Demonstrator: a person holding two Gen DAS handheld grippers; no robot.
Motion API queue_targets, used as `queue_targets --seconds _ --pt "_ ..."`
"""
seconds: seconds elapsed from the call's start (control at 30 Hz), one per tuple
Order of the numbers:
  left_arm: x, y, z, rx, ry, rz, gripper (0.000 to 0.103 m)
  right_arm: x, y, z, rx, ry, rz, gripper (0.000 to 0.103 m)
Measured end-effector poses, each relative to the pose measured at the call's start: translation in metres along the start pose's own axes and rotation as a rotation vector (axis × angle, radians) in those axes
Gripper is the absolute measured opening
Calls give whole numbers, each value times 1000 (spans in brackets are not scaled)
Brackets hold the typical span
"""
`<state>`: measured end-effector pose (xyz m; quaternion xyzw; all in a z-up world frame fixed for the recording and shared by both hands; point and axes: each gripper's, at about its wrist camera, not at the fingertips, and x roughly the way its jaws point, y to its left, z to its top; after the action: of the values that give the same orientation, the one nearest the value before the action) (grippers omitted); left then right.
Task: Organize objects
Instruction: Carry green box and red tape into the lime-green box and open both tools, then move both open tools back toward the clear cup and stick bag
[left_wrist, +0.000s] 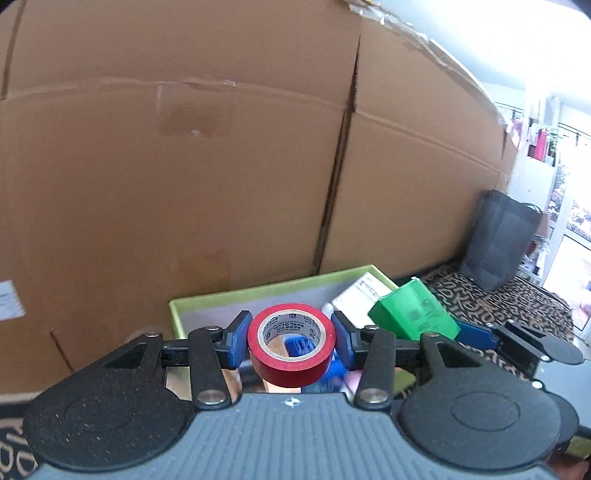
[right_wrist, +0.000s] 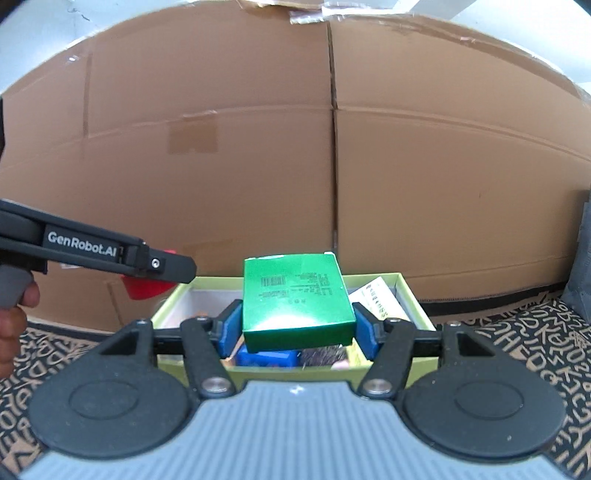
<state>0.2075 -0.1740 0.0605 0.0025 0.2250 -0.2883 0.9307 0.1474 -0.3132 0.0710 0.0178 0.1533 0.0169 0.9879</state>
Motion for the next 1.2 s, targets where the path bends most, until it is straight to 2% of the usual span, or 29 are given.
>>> queue_targets --seconds 0.17,0.33,0.47,0.53,0.57,0.6,0.67,0.83,1.03,1.2 --pt "35 5 9 -3 13 39 49 45 -5 8 -44 32 -20 61" --pt "61 17 9 -42 67 32 49 86 -11 7 -67 100 -34 61" --pt "74 22 7 -37 75 41 49 103 -10 3 -84 122 -33 62" --pt "74 25 5 -54 51 34 65 109 -8 2 -110 122 -25 63" --pt "72 27 4 -73 42 40 88 111 -7 0 -130 125 -12 72" --pt "69 29 3 -92 31 58 96 112 -7 -1 -145 131 -7 85" --pt "60 36 -1 -100 6 72 97 105 -5 -6 -155 100 -29 96" --pt "49 41 -9 -80 10 97 97 85 -3 -17 -137 55 -26 102" --pt "30 46 -16 -80 6 101 97 67 6 -25 -137 44 -30 102" --pt "16 51 -11 -85 -3 109 97 62 21 -17 -148 24 -29 102"
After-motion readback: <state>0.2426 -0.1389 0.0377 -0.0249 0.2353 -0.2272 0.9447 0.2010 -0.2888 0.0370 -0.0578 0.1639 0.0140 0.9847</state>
